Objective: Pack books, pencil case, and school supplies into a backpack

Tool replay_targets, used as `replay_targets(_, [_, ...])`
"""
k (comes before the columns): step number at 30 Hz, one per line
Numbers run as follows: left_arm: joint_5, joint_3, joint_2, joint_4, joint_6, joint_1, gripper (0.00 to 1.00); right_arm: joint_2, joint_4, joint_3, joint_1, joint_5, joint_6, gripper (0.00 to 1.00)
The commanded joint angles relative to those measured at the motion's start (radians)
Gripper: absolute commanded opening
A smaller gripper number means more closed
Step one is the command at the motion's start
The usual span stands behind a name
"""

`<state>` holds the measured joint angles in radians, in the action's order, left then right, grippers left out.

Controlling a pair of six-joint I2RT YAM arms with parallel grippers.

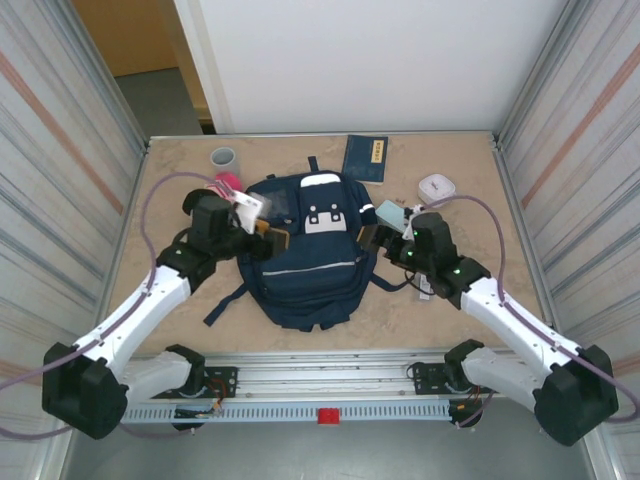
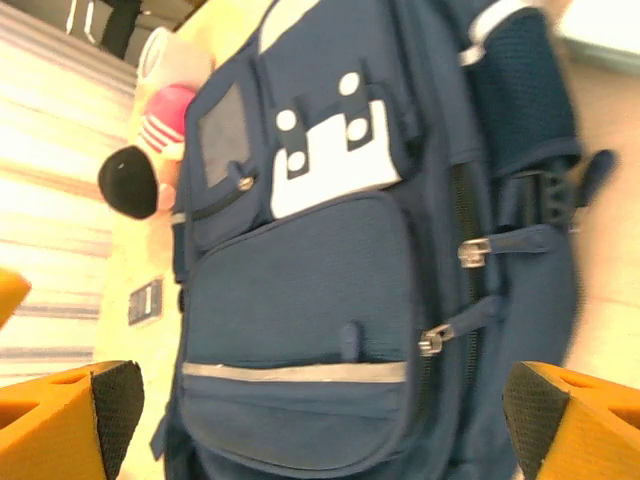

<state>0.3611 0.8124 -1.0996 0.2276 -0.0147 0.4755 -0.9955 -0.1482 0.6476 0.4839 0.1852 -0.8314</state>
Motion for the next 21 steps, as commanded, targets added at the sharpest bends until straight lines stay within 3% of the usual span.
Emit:
replay_targets(1, [0.061, 0.029, -0.083, 0.089, 0.324, 0.106, 0.67, -0.001, -0.037, -0.047, -0.065, 0.124, 0.054, 0.94])
replay_targets(8, [-0.081, 0.133, -0.353, 0.095, 0.501, 0.287, 0.78, 0.034, -0.007, -0.093, -0.091, 0.137, 0.049, 0.94])
replay_targets(15, [-0.168, 0.178, -0.471, -0.028, 0.487, 0.308, 0.81, 0.025, 0.027, -0.114, -0.092, 0.145, 0.048, 0.93])
replay_targets(21, [-0.148, 0.176, -0.515, -0.015, 0.539, 0.313, 0.82, 0.023, 0.036, -0.117, -0.093, 0.155, 0.063, 0.94])
